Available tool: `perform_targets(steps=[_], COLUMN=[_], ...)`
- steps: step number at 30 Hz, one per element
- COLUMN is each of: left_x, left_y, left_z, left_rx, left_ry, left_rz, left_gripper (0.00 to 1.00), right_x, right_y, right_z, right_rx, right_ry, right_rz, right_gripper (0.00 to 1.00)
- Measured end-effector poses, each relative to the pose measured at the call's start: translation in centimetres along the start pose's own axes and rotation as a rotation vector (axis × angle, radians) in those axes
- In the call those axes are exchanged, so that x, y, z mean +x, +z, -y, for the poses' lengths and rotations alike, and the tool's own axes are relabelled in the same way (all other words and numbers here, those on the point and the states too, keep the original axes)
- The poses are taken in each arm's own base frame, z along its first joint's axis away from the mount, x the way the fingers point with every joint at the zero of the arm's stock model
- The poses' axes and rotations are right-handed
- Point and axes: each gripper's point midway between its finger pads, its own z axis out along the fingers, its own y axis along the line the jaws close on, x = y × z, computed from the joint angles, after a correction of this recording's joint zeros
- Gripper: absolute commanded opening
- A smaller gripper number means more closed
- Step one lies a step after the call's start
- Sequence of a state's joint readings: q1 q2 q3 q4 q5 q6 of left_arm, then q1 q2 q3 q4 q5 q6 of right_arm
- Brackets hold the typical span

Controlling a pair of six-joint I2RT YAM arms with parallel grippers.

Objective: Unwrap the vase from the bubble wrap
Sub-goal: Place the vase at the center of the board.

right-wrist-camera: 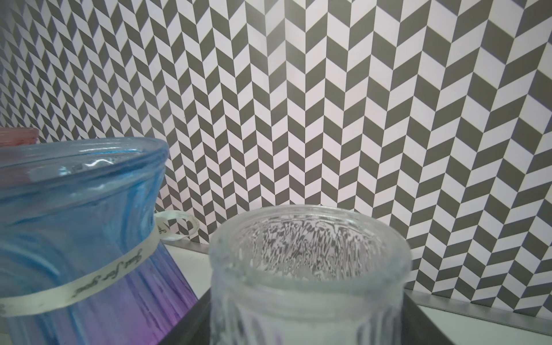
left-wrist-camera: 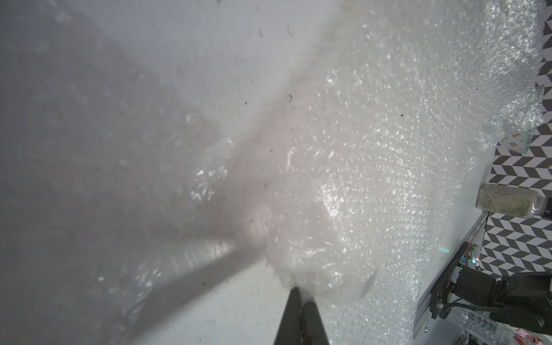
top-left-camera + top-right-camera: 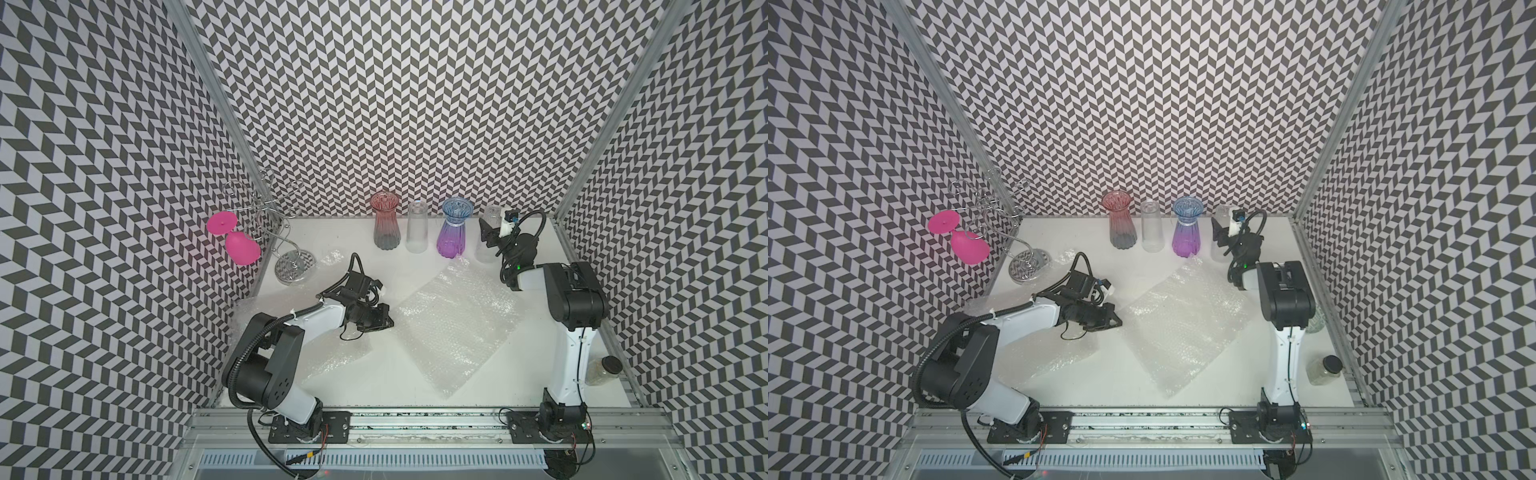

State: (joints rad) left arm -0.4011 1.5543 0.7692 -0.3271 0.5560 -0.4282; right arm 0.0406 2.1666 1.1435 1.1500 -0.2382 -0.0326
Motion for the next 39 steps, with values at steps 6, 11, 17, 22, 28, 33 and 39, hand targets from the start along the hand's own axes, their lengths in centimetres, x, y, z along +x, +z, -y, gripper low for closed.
perform_targets(steps=[6,11,17,22,28,33,39], left_x=[0.1,-0.1,-0.3,-0.4,-0.1,0.0,-0.3], left_y=[0.2,0.3,0.5,0.8,1.0,1.0,0.7], left_z=[0.2,0.4,0.9,1.4,1.6,1.6,1.5], left_rx=[0.001,-0.001,0.001,0.000,-0.002,-0.008,-0.029], left_ry=[-0.011,-0.012,-0.001,0.011,0.016,0.016,0.022], left_rz=[-0.006,-0.011,-0.012,-0.018,-0.025,-0.025,-0.005], left_gripper=[0.00,0.00,0.01,0.02,0.02,0.02,0.00], right_x=[0.0,0.0,0.0,-0.5,-1.5,-1.6,-2.0], right_y=[0.0,-0.2,-0.7,-1.1,-1.7,-2.6,-4.5], right_z=[0.0,0.0,0.2,0.3,0.5,0.4,0.0], right_rx=[0.001,0.003,0.021,0.031,0.048,0.052,0.056], right_ry=[-0.005,-0.017,-0.029,-0.044,-0.051,-0.053,-0.062], right_rz=[0.016,0.018,0.033,0.054,0.071,0.063,0.043], right_gripper=[0.51,0.61,0.85,0.99,0.99,0.99,0.99])
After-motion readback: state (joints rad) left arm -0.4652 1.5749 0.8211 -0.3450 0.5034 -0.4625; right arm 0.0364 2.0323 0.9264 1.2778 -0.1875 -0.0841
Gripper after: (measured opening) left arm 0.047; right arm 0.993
